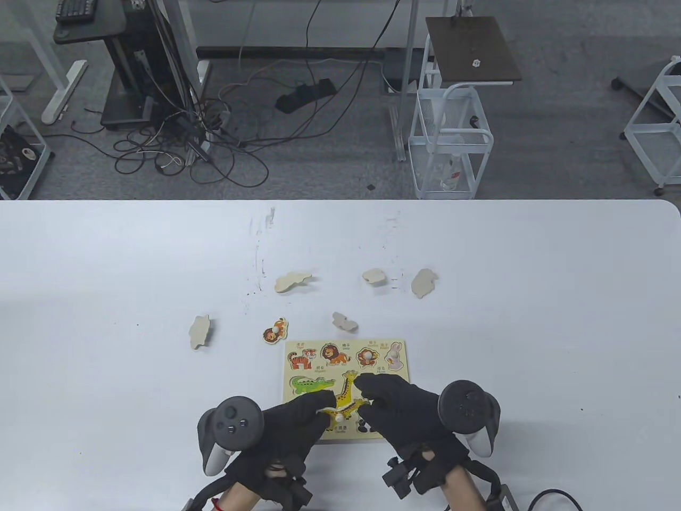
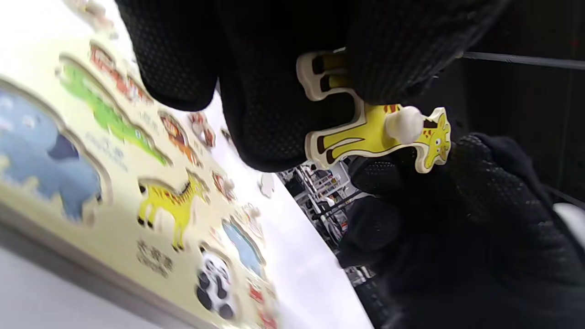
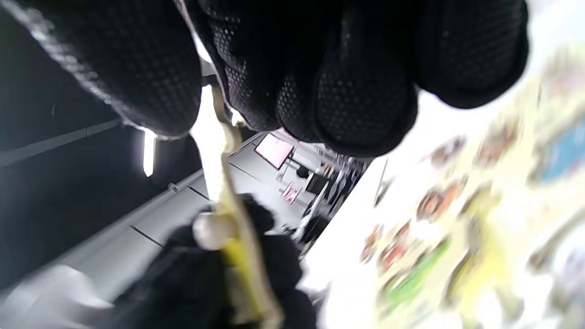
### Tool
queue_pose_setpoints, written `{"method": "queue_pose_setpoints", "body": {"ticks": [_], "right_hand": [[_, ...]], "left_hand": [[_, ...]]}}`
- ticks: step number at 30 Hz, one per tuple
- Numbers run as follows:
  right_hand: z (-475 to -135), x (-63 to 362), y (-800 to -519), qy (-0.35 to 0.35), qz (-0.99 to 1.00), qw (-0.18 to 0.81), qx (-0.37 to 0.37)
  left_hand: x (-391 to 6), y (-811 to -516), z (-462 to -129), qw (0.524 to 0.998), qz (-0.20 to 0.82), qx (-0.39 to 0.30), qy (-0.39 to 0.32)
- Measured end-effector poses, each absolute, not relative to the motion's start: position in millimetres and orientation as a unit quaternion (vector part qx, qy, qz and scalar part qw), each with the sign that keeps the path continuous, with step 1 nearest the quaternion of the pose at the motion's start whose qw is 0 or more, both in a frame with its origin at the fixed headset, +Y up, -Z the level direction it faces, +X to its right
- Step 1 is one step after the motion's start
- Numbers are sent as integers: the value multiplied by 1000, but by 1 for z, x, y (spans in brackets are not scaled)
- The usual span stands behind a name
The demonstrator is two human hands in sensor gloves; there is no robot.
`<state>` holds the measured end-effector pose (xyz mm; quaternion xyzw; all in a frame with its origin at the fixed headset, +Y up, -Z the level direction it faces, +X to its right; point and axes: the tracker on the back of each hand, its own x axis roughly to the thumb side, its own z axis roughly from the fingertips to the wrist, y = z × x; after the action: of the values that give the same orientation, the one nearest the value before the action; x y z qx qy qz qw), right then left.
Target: Fit puzzle pieces into frame
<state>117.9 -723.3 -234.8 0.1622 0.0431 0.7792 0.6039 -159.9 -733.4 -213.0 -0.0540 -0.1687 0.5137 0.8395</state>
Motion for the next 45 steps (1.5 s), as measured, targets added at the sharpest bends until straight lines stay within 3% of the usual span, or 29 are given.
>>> {"method": "queue_pose_setpoints", "body": {"ticks": [3,8,12,16,22,30,39,45], "right_hand": [[-238,114,-735,115,725,660,159],[-239,110,-743,122,721,667,145],[-240,115,-740,75,755,637,133],[-241,116,-741,63,768,625,123],[-232,104,-737,58,816,565,107],[-229,102,-740,74,797,595,74],[-231,102,-738,89,809,574,92],[-230,118,-727,23,859,506,76]], "left_hand": [[-159,-739,-216,814,550,-89,-167],[-155,-741,-216,822,533,-97,-172],[-148,-730,-208,880,429,-28,-202],[-135,-708,-190,931,250,121,-238],[-117,-703,-174,935,183,156,-262],[-109,-703,-167,930,99,209,-285],[-96,-703,-164,932,35,206,-295],[-93,-696,-169,945,30,164,-280]]}}
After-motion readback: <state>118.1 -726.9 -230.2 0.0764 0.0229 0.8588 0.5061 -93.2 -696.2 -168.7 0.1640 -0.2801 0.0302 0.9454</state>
